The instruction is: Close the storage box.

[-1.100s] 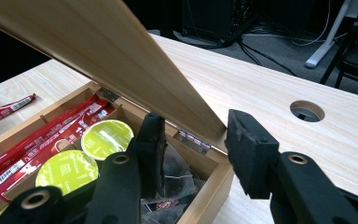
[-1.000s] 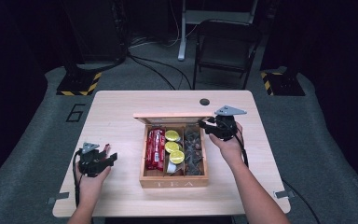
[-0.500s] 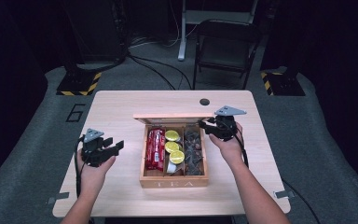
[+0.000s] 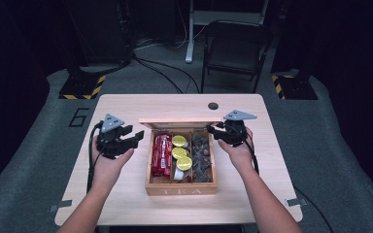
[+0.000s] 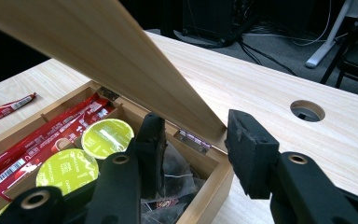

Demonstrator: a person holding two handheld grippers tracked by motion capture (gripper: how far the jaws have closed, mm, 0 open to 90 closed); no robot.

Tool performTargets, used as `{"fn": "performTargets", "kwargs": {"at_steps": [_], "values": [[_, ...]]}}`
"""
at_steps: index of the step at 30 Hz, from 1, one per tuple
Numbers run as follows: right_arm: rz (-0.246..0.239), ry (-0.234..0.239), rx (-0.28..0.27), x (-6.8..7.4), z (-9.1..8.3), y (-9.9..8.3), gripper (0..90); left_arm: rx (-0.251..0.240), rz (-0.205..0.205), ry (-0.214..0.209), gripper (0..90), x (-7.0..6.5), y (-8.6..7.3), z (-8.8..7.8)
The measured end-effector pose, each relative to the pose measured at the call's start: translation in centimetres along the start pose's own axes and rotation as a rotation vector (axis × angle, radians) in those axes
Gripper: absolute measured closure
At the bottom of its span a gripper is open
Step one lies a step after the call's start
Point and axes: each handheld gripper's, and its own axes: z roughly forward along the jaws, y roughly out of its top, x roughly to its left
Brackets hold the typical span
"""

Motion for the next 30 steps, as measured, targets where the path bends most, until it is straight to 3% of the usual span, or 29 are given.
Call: {"fn": "performTargets", "kwargs": {"at_steps": [4,10,15,21,30], "values": [[0.003,0.0,0.002,0.0,0.0,0.0,57.5,-0.003,0.026,0.002,52.0,-0.7,0.7,0.4],[0.001,0.001,-0.001,0.0,0.0,0.0,57.5,-0.006,0.034,-0.001,53.7,-1.0,1.0,0.7],[0.002,0.001,0.001,0.0,0.0,0.0,57.5,-0.03,0.024,0.002,55.5,-1.2,1.3,0.8],[-0.004,0.002,0.002,0.0,0.0,-0.1,57.5,-0.029,0.036,0.023,61.6,-1.5,1.7,0.6],[0.013,0.001,-0.006,0.0,0.0,-0.1,57.5,-0.033,0.031,0.039,62.4,-1.6,1.7,0.6]]}}
